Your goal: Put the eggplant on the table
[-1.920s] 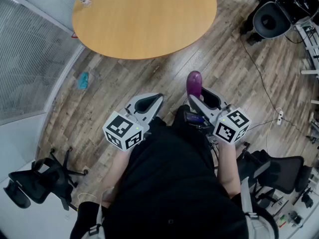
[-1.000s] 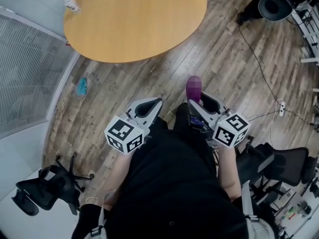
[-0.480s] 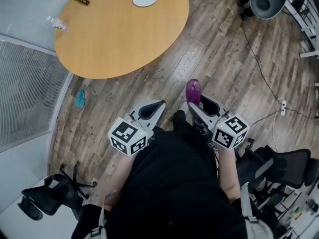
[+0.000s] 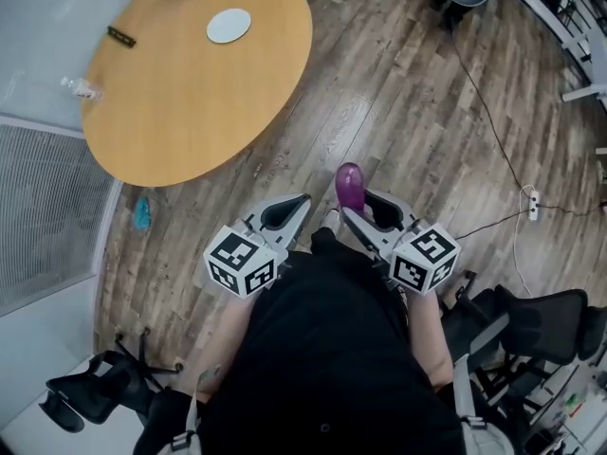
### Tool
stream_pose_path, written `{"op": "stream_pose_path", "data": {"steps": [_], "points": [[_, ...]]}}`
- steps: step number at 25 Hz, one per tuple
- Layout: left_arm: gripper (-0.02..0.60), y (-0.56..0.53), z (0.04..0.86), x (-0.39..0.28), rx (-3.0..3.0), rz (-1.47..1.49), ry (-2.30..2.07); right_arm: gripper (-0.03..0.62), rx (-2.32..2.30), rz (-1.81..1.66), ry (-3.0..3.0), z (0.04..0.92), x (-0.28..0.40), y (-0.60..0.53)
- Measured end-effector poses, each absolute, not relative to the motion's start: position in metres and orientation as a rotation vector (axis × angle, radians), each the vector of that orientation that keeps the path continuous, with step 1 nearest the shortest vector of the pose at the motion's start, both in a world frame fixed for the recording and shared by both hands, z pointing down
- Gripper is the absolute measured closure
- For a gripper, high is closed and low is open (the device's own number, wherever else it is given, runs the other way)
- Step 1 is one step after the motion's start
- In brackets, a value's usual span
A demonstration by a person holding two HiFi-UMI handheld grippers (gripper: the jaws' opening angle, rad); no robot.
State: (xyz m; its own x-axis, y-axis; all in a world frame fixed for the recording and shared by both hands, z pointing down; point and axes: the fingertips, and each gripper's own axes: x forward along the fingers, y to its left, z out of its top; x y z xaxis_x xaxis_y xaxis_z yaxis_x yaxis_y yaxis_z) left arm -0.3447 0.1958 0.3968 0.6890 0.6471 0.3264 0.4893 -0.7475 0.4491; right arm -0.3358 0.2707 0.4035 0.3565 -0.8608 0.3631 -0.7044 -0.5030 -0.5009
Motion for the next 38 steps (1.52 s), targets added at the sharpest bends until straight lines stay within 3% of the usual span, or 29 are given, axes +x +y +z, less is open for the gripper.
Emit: {"op": "stream_pose_path", "data": {"steps": [15, 29, 38], "points": [[0.571, 0.238, 0.405, -0.299, 2.535, 0.740, 0.954, 0.407, -2.309, -0.914, 1.393, 0.417, -0.293, 0.292], [0.571, 0.202, 0.379, -0.136, 2.526, 0.627, 1.124, 0.407, -2.381, -0.839, 1.329, 0.395, -0.151, 0.249], [0.571, 0.140, 0.381, -0.066, 2.523, 0.596, 1.148, 0.407, -2.429, -0.819, 1.328, 0.394, -0.085, 0.185]]}}
